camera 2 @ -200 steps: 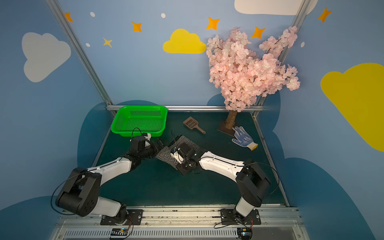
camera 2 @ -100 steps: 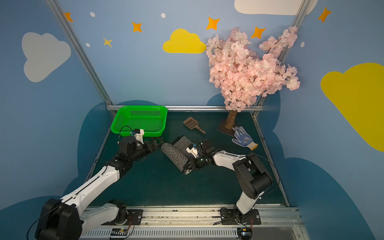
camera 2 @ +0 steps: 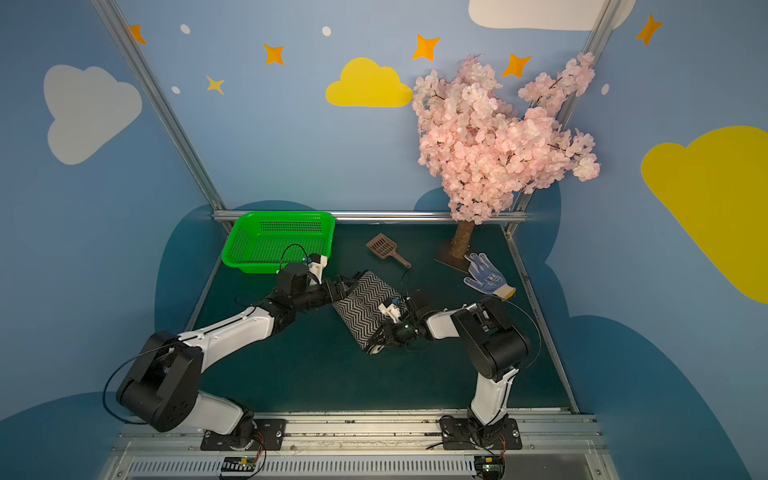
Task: Roll up the scarf and place it into the basket
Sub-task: Roll the scarf at the center of the board.
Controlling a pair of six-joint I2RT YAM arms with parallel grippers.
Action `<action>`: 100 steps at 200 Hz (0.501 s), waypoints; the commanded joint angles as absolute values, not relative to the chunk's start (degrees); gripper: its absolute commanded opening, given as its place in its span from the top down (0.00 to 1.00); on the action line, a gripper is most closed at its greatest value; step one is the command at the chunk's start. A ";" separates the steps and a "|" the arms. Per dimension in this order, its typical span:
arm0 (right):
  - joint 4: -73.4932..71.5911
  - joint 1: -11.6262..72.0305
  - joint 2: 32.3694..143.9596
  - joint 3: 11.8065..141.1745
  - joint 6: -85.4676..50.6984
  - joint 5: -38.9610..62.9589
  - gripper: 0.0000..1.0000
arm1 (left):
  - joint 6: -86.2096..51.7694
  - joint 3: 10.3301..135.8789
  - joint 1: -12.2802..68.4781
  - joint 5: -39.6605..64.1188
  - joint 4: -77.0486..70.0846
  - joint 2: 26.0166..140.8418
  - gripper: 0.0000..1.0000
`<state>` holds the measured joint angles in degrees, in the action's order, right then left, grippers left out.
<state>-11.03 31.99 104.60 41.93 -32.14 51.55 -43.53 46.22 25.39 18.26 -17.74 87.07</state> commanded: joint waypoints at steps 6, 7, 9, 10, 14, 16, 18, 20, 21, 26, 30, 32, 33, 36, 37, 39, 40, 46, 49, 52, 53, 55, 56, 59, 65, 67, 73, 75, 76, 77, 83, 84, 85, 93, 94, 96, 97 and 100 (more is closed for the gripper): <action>-9.47 31.69 106.88 43.52 -32.36 50.21 0.72 | -44.20 48.35 25.42 19.67 -21.79 92.41 0.00; -9.39 31.71 106.88 43.56 -32.31 50.15 0.71 | -44.20 48.48 25.46 19.50 -21.79 92.61 0.00; -9.27 31.72 106.81 43.52 -32.27 50.07 0.71 | -44.27 48.66 25.48 19.47 -21.86 93.05 0.00; -9.25 31.73 106.80 43.51 -32.26 50.04 0.71 | -44.33 48.72 25.48 19.40 -21.92 93.24 0.00; -9.02 31.66 106.71 43.58 -32.17 49.86 0.70 | -44.50 48.98 25.57 19.02 -21.96 94.11 0.00; -8.91 31.62 106.66 43.59 -32.15 49.78 0.70 | -44.66 49.07 25.57 18.86 -22.04 94.56 0.00; -8.73 31.66 106.56 43.59 -32.03 49.69 0.70 | -44.83 49.16 25.58 18.69 -22.05 94.92 0.00; -8.60 31.65 106.47 43.66 -32.00 49.62 0.70 | -45.00 49.23 25.58 18.60 -22.19 95.32 0.00; -8.52 31.64 106.32 43.67 -31.95 49.55 0.70 | -45.09 49.31 25.58 18.57 -22.30 95.56 0.00; -8.09 31.76 105.99 43.68 -31.76 49.31 0.69 | -45.29 49.40 25.58 18.09 -22.49 96.38 0.00; -7.48 31.74 105.58 43.81 -31.38 49.04 0.69 | -45.53 49.50 25.58 17.42 -22.42 97.05 0.00; -7.05 31.77 105.45 43.91 -31.23 48.87 0.68 | -45.66 49.51 25.58 17.05 -22.33 97.32 0.00; -6.58 31.74 105.16 44.05 -30.99 48.58 0.68 | -45.73 49.50 25.62 16.92 -22.33 97.53 0.00; -5.57 31.78 104.77 44.30 -30.56 48.22 0.68 | -45.95 49.55 25.58 16.40 -22.21 97.96 0.00; -5.20 31.80 104.64 44.34 -30.40 48.01 0.67 | -46.00 49.52 25.62 16.24 -22.18 98.11 0.00; -4.62 31.81 104.36 44.55 -30.10 47.75 0.67 | -46.15 49.51 25.61 16.01 -22.22 98.38 0.00; -4.33 31.81 104.17 44.60 -29.99 47.61 0.67 | -46.15 49.50 25.59 15.87 -22.19 98.54 0.00; -2.49 31.99 103.11 45.13 -29.16 46.82 0.65 | -46.36 49.53 25.58 15.03 -22.07 99.23 0.00; -1.39 32.06 102.51 45.46 -28.76 46.29 0.63 | -46.55 49.47 25.65 14.52 -22.02 99.62 0.00; -0.25 32.14 101.96 45.87 -28.28 45.70 0.62 | -46.85 49.41 25.62 13.91 -21.84 99.94 0.00; 0.09 32.20 101.78 46.01 -28.12 45.57 0.61 | -46.94 49.45 25.64 13.81 -21.77 100.11 0.00; 0.86 32.31 101.32 46.24 -27.73 45.12 0.60 | -47.07 49.45 25.64 13.78 -21.57 100.28 0.00; 1.04 32.33 101.06 46.46 -27.53 44.88 0.59 | -47.32 49.47 25.64 13.79 -21.33 100.42 0.00; 2.79 32.53 100.31 47.04 -26.91 43.99 0.57 | -47.43 49.60 25.58 12.33 -20.91 100.84 0.00; 5.83 32.92 98.81 48.09 -25.63 42.25 0.52 | -47.52 49.78 25.60 11.33 -20.28 101.68 0.00; 6.75 33.10 98.31 48.52 -25.24 41.70 0.51 | -47.49 49.89 25.58 11.05 -20.14 101.80 0.00; 9.71 33.54 96.91 49.77 -23.88 39.96 0.47 | -47.62 50.09 25.72 10.39 -19.19 102.46 0.00; 10.78 33.74 96.54 50.26 -23.53 39.28 0.46 | -47.63 50.25 25.68 10.16 -18.99 102.65 0.00; 11.32 33.88 96.30 50.49 -23.32 38.93 0.45 | -47.64 50.26 25.67 10.09 -18.77 102.79 0.00; 11.59 33.99 96.05 50.73 -23.04 38.49 0.44 | -47.68 50.36 25.67 9.92 -18.61 102.90 0.00; 15.24 34.69 94.85 52.23 -21.73 36.33 0.40 | -47.98 50.65 25.72 9.16 -17.45 103.45 0.00; 15.24 34.69 94.85 52.23 -21.73 36.33 0.40 | -48.07 50.73 25.74 9.02 -17.16 103.58 0.00; 15.80 34.75 94.67 52.48 -21.50 35.88 0.39 | -48.16 50.72 25.75 8.90 -16.98 103.73 0.00; 19.40 35.67 93.04 54.23 -20.36 32.63 0.34 | -48.63 51.03 25.69 8.24 -15.66 104.35 0.00; 19.85 35.77 92.84 54.45 -20.20 32.27 0.33 | -48.66 51.01 25.72 8.16 -15.56 104.38 0.00; 20.74 36.01 92.49 54.92 -19.88 31.56 0.32 | -48.77 50.98 25.72 7.99 -15.43 104.52 0.00; 21.14 36.07 92.30 55.10 -19.65 31.16 0.31 | -48.82 50.98 25.69 7.95 -15.40 104.55 0.00; 22.34 36.50 91.69 55.68 -19.18 30.17 0.29 | -48.99 50.82 25.74 7.85 -15.45 104.65 0.00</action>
<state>8.08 34.13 97.03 50.61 -25.54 40.86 -47.22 50.35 25.67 12.27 -20.86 102.24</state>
